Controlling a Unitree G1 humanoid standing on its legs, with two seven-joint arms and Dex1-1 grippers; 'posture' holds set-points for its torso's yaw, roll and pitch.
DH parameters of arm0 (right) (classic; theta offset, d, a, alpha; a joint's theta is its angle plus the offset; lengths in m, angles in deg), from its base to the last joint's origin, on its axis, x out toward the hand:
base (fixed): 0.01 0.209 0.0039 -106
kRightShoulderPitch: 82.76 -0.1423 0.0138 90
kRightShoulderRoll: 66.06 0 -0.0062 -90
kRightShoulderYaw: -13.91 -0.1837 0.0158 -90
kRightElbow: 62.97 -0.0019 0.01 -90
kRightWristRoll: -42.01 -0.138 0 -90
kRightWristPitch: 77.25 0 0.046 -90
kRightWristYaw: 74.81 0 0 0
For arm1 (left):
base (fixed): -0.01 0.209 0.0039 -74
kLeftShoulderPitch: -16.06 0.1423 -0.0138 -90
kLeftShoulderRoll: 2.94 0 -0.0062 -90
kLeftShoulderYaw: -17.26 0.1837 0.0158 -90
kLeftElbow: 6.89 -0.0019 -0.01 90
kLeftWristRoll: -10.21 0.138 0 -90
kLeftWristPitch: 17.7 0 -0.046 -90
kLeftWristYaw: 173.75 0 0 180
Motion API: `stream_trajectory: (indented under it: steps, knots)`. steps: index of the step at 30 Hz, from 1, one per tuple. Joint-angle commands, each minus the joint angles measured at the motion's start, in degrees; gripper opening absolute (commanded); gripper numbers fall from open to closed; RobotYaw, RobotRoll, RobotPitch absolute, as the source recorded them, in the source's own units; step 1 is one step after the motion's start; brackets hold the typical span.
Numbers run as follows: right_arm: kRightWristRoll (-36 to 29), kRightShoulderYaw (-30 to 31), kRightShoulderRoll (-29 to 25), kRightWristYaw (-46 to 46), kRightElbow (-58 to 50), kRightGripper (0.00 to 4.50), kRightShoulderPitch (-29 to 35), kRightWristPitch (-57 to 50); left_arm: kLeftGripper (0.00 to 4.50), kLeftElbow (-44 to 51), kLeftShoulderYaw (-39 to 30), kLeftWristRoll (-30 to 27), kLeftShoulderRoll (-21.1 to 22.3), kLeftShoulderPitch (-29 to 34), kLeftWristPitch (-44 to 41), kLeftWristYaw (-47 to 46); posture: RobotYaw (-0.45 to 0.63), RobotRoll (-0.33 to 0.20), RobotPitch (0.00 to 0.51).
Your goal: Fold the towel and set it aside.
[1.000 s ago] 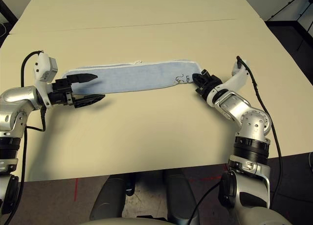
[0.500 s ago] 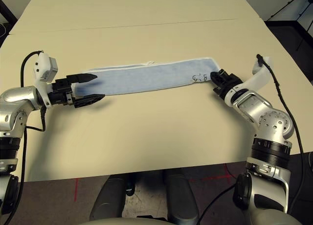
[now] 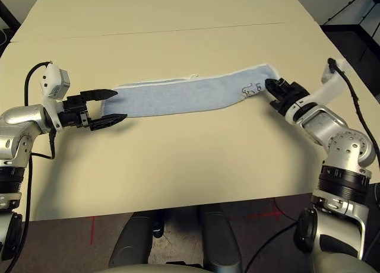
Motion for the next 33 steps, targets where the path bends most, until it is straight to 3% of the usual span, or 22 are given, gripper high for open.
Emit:
stream_trajectory:
  steps: [1, 9, 17, 27, 33]
  knots:
    - [1.31, 2.87, -0.90, 3.65, -2.85, 0.03, -0.02, -0.65, 4.50, 1.47, -0.36, -0.18, 0.77, 1.01, -0.42, 0.04, 0.03, 0.000, 0.243]
    - [2.52, 6.78, -2.22, 9.46, -5.39, 0.03, -0.04, -1.93, 4.50, 1.70, -0.45, -0.18, 0.84, 1.15, -0.58, -0.23, 0.04, 0.000, 0.244]
    - [11.19, 16.11, -3.48, 15.40, -7.20, 0.03, -0.06, 0.84, 4.50, 1.34, -0.31, -0.09, 0.63, 0.76, -0.53, -0.38, 0.04, 0.000, 0.244]
    - [16.27, 19.97, 3.84, 13.67, -5.99, 0.03, -3.17, 1.23, 4.50, 1.72, -0.45, -0.36, 0.59, 0.99, -0.76, -0.95, 0.05, 0.000, 0.244]
    - [19.73, 23.11, 5.42, 13.68, -6.20, 0.03, -4.58, 0.03, 4.50, 2.10, -0.64, -0.40, 0.90, 1.56, -0.92, -1.00, 0.05, 0.000, 0.245]
